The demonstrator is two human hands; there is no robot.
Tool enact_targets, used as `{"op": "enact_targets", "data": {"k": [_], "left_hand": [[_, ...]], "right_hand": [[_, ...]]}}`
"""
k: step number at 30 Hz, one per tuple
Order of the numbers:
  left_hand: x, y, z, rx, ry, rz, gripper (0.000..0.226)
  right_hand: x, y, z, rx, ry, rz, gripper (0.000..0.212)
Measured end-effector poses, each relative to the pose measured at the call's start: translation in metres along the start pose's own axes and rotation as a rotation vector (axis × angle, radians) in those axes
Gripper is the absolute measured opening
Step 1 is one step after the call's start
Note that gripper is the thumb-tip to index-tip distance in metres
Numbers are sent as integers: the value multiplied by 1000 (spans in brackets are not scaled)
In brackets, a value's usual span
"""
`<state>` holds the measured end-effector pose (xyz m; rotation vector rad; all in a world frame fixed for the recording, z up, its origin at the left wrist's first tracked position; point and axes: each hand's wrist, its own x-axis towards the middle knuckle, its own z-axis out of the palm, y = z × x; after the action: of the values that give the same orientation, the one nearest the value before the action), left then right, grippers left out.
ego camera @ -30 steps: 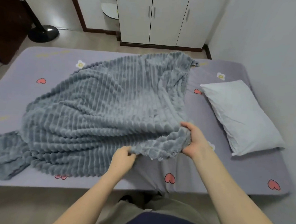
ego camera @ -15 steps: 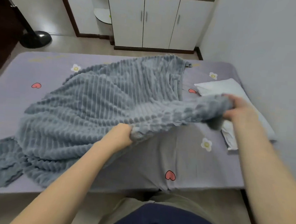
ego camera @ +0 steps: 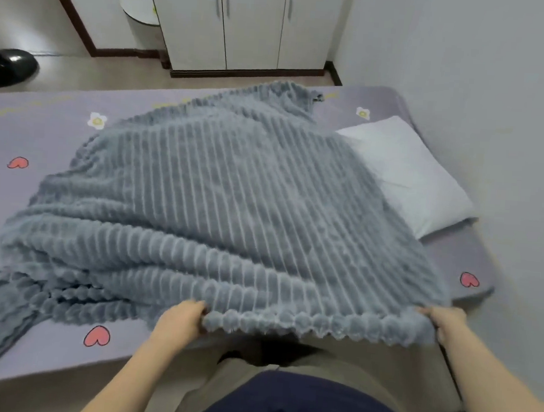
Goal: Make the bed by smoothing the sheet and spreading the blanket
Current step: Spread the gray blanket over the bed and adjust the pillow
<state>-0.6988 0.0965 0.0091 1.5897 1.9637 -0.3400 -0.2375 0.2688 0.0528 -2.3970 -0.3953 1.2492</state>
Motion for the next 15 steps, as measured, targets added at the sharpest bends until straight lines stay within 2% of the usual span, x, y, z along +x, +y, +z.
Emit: {"op": "enact_targets", "data": {"k": [1, 3, 4, 5, 6, 8, 10, 12, 15], "left_hand": [[-5, -10, 8, -19, -12, -76, 8], [-12, -31, 18, -155, 6, -274, 5], [-14, -38, 18, -257, 52, -366, 5], [-14, -45, 15, -357, 117, -441, 3], [-13, -50, 9, -446, 187, -497, 5], [-9, -52, -6, -582, 296, -566, 24], [-3, -47, -22, -703, 372, -540, 35], [-1, -38, -34, -725, 429, -393, 30], [-3, -29, -37, -480, 476, -232, 31]], "right_hand": [[2, 6, 2, -9, -70, 95, 12], [5, 8, 6, -34, -197, 199, 20], [3, 4, 8, -29, -204, 193, 13], [4, -3, 12, -4, -191, 145, 16], [1, -11, 17, 35, -133, 71, 27], [-2, -26, 27, 132, -19, -113, 40], [0, -38, 31, 121, 109, -279, 34], [5, -46, 27, -51, 284, -432, 30], [19, -50, 13, -285, 543, -551, 29]]}}
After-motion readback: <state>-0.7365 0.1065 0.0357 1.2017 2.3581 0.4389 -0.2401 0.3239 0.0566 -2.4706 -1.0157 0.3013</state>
